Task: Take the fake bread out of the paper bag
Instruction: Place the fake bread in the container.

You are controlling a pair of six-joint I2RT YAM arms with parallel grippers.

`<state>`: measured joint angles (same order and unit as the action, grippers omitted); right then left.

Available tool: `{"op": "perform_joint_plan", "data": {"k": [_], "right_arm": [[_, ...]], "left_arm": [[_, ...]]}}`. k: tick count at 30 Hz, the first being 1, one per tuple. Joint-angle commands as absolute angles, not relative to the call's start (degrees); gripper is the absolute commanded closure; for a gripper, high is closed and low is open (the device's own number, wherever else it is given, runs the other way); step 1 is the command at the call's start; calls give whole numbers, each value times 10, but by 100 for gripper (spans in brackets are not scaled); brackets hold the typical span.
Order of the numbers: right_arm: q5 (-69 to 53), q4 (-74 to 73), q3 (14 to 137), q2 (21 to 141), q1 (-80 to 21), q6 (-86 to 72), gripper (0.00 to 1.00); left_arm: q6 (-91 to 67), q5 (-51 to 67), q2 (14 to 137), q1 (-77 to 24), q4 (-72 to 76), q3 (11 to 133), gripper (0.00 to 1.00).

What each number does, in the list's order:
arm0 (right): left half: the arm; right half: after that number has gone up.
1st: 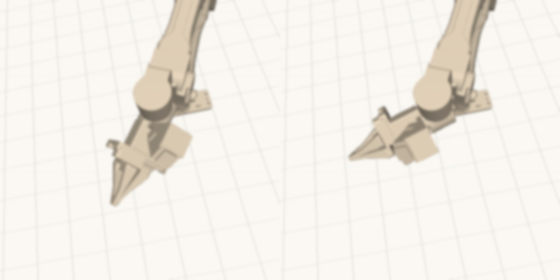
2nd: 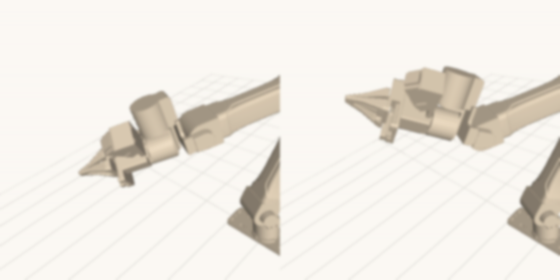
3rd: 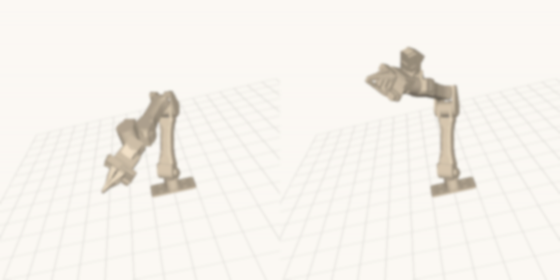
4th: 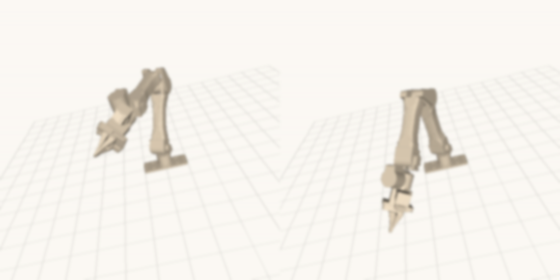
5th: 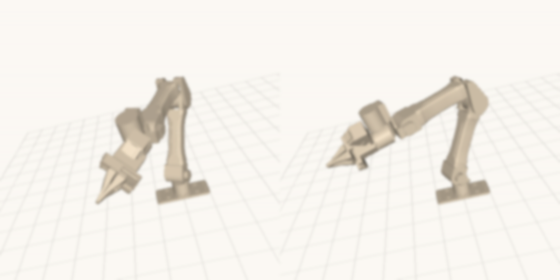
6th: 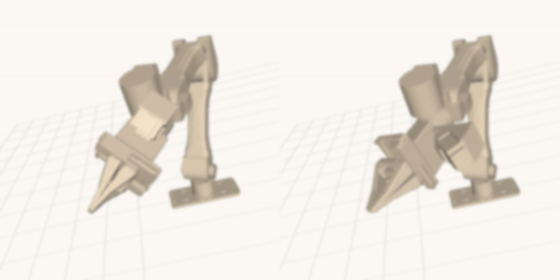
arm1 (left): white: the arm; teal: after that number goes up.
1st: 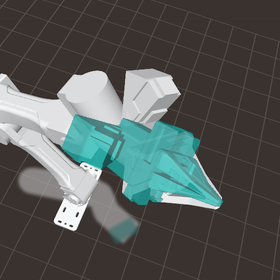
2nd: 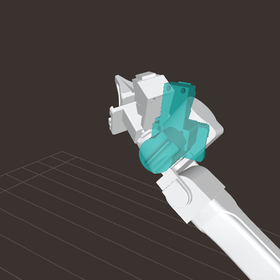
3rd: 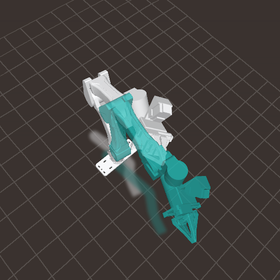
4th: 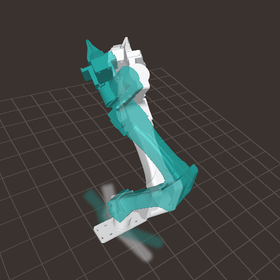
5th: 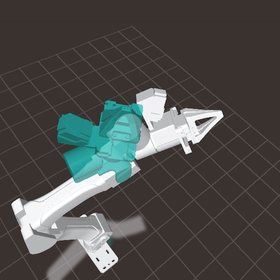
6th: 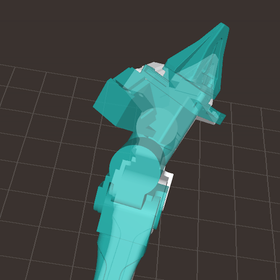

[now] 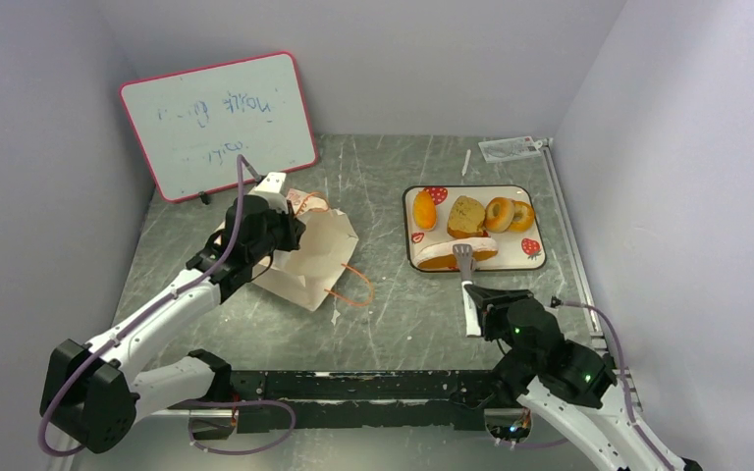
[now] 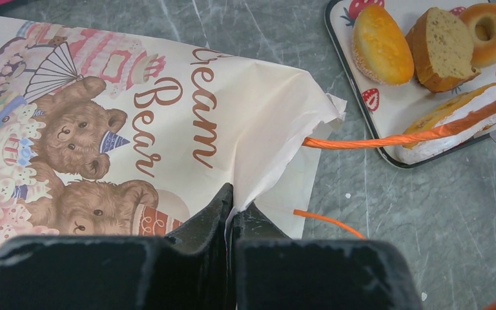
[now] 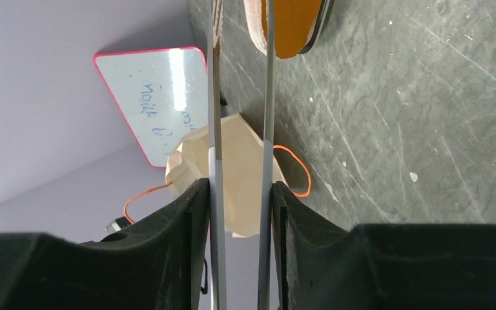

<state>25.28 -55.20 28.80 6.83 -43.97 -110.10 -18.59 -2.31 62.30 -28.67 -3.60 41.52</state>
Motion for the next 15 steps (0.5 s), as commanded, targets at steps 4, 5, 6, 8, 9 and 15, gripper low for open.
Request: {"op": "perform_joint_plan", "data": {"k": [4,5,6,8,9,15], "right_arm": [[273,-567,332,71,-437,-1072,60],[273,-571,336,71,-438,-1068,60],[271,-573,339,70,-437,-1064,60],[265,-574,344,67,-438,-1051,60],[261,-573,346,67,-437,-1042,60],[234,-540,361,82,-437,-952,60]], "left_arm": [[-180,-4,602,-294,-10,409,93],[-179,1,601,-295,-7,407,93],[-177,11,599,-295,-4,403,93],[-170,37,594,-295,8,392,93],[-166,52,591,-295,15,386,93],[-146,137,580,-295,11,372,93]]}}
